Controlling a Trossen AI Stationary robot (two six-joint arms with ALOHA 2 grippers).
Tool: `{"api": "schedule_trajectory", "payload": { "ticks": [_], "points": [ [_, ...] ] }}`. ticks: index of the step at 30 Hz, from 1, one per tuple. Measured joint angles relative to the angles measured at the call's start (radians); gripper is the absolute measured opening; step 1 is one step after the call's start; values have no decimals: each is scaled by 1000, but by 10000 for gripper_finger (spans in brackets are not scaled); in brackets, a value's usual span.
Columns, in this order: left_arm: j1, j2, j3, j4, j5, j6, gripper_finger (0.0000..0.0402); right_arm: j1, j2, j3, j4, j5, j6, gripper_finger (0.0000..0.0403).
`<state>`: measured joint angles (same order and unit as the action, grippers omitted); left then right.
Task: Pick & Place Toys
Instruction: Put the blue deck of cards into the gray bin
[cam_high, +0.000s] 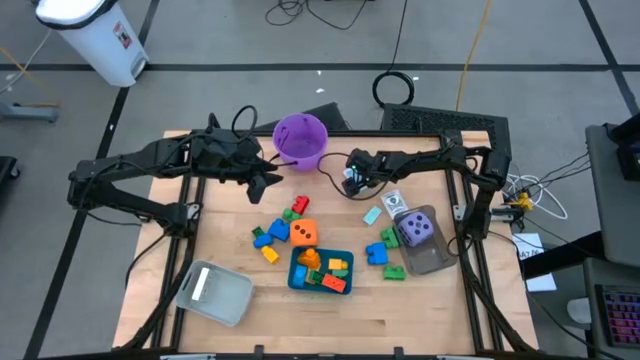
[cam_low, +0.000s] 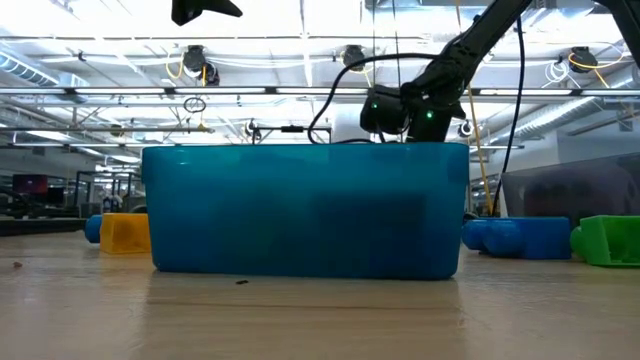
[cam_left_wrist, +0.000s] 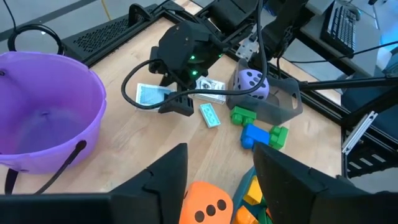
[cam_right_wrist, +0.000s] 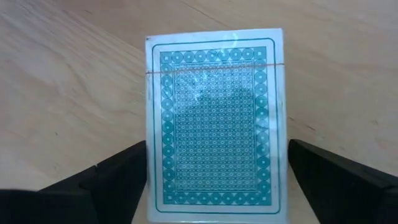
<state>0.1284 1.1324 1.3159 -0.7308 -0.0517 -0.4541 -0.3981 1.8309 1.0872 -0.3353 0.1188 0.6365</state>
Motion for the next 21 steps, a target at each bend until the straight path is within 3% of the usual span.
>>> {"api": "schedule_trajectory", "payload": {
  "ticks": [8, 14, 21],
  "points": [
    [0, 0, 0, 0, -1, 7, 203, 0, -3, -1, 1, -9, -25, 299],
    [0, 0, 0, 0, -2, 6, 188, 1, -57, -4, 0, -64, -62, 299],
    [0, 0, 0, 1, -1, -8, 172, 5, -218, -4, 29, -100, -128, 306]
  ]
}}
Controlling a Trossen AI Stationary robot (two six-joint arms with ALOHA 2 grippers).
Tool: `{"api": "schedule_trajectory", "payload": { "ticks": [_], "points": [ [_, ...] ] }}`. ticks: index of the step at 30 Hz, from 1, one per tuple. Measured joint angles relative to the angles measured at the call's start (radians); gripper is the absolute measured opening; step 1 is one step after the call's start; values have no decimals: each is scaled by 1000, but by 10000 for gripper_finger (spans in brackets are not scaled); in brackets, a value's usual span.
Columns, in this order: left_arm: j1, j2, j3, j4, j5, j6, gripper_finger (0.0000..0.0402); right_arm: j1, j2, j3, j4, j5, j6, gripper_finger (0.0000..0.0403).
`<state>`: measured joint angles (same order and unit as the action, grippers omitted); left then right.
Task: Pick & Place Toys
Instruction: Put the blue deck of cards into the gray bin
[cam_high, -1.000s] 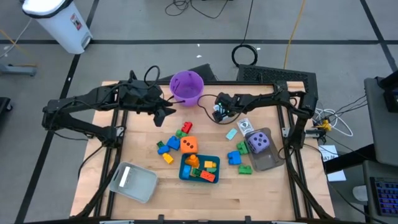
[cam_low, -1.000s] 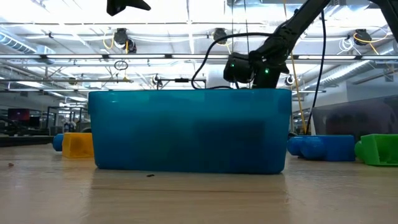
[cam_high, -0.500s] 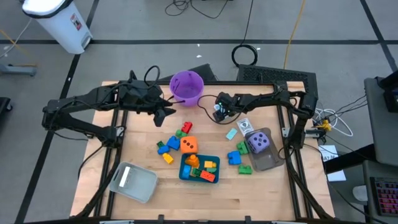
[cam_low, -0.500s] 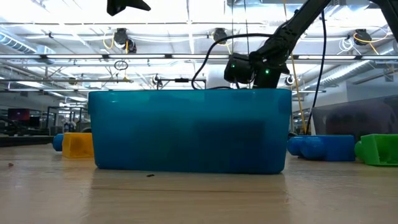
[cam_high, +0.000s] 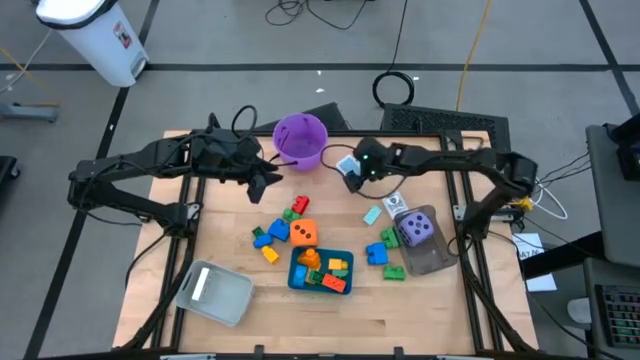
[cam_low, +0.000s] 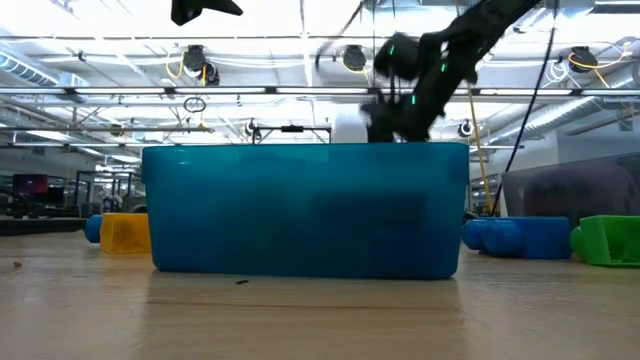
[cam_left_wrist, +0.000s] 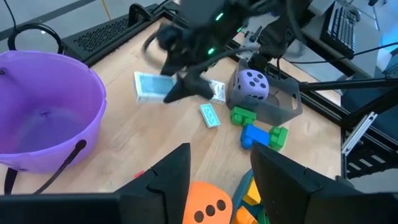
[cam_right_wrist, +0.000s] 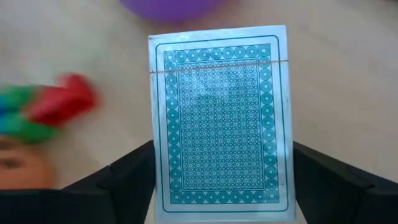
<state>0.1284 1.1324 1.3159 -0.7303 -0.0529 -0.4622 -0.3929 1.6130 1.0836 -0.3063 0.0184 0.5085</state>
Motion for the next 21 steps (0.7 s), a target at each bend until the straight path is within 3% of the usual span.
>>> {"api": "schedule_trajectory", "payload": {
  "ticks": [5, 11, 16, 21],
  "points": [
    [7, 0, 0, 21, 0, -47, 162, 38, -139, 0, 76, -53, -65, 301],
    [67, 59, 1, 156, 50, -156, 161, 145, -263, 3, 181, -5, -146, 301],
    [131, 157, 1, 253, 189, -223, 198, 249, -310, 5, 170, 130, -242, 301],
    [172, 264, 1, 355, 324, -227, 253, 296, -314, 6, 143, 188, -261, 301]
  ]
}}
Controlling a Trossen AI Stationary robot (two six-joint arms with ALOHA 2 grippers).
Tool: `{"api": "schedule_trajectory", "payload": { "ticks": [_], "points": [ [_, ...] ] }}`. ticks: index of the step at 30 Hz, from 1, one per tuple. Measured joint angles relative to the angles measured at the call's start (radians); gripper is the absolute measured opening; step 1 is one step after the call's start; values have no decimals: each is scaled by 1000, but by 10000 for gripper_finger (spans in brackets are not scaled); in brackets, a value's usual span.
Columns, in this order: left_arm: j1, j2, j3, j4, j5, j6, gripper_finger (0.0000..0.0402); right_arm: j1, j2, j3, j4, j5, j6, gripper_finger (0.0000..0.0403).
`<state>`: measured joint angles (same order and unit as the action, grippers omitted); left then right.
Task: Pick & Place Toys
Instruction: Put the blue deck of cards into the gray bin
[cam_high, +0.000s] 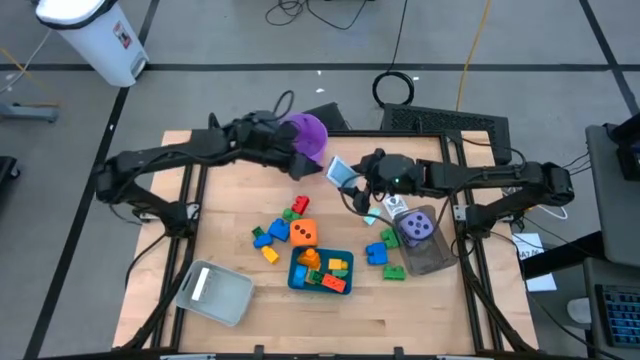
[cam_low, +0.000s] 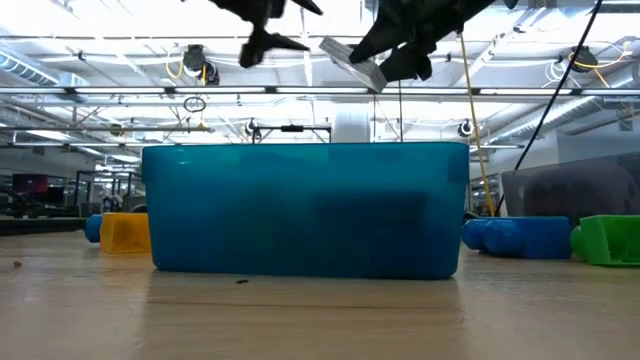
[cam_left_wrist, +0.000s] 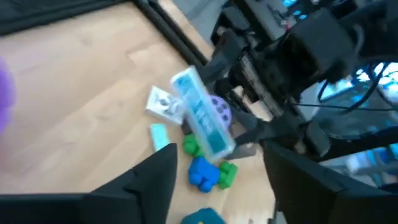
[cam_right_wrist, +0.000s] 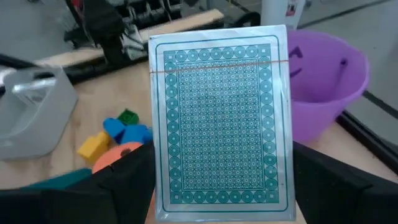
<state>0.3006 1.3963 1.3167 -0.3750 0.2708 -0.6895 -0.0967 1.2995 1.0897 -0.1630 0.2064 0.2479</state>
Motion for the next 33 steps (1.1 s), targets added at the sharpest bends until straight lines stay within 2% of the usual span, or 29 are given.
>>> {"api": "schedule_trajectory", "payload": {
  "ticks": [5, 8, 15, 19, 29, 33],
  "points": [
    [14, 89, 0, 103, 88, 1, 294, 8, 2, 0, -14, 6, -3, 301],
    [13, 132, 0, 140, 104, -2, 308, 8, 3, 0, -15, 6, -6, 301],
    [13, 203, 0, 149, 98, -22, 303, 8, 3, 0, -19, 7, -33, 301],
    [12, 209, 0, 159, 97, -20, 271, 8, 3, 0, -33, 8, -50, 303],
    [27, 209, -1, 231, 113, -21, 129, 7, 2, 0, -56, 9, -64, 308],
    [35, 209, -2, 229, 130, -43, 91, 7, 3, 0, -51, 25, -88, 309]
  ]
}}
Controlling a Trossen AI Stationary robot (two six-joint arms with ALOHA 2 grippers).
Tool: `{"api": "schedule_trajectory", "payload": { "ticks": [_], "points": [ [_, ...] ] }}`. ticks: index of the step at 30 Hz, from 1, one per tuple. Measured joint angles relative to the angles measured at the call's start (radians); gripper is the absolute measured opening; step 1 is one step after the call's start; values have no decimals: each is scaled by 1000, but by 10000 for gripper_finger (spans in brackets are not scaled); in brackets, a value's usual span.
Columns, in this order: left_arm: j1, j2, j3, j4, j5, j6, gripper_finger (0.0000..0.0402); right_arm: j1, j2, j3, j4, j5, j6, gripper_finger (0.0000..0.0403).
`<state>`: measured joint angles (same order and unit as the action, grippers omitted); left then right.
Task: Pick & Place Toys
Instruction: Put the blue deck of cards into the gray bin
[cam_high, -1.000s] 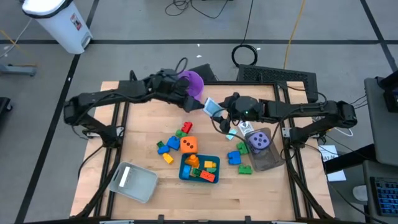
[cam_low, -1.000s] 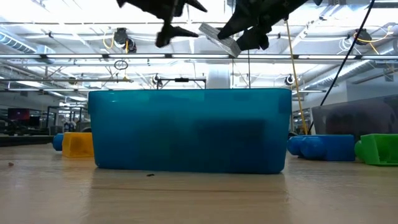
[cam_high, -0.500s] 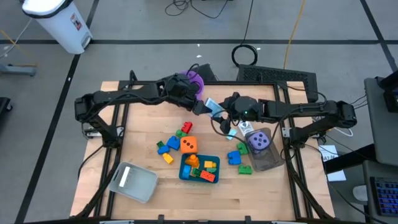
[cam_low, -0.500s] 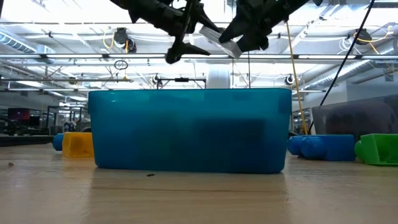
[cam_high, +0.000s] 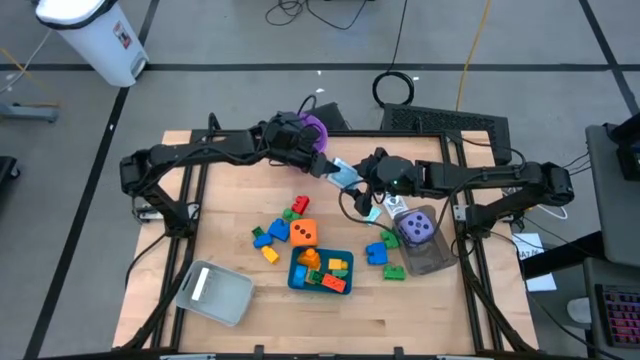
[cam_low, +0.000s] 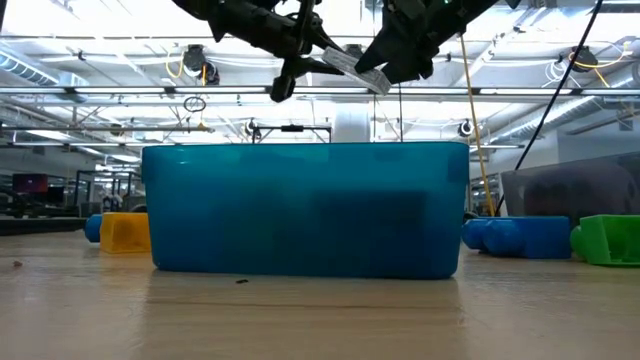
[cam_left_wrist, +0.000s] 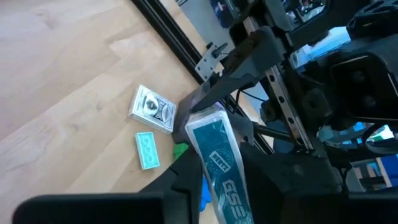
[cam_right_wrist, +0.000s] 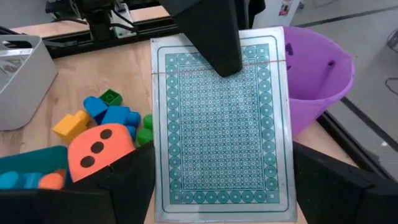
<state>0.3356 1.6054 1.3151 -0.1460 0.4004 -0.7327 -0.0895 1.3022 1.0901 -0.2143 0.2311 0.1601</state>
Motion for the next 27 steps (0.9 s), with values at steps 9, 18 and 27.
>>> {"api": "schedule_trajectory", "payload": {
  "ticks": [9, 18, 27],
  "points": [
    [33, -27, -1, 2, 83, 16, 108, -23, -26, 3, 14, -38, -1, 310],
    [75, -152, 1, -40, 106, 101, 85, -139, -136, 1, 30, -212, 79, 347],
    [66, -367, 1, -329, 94, 216, 84, -225, -216, 0, 20, -262, 98, 356]
  ]
}}
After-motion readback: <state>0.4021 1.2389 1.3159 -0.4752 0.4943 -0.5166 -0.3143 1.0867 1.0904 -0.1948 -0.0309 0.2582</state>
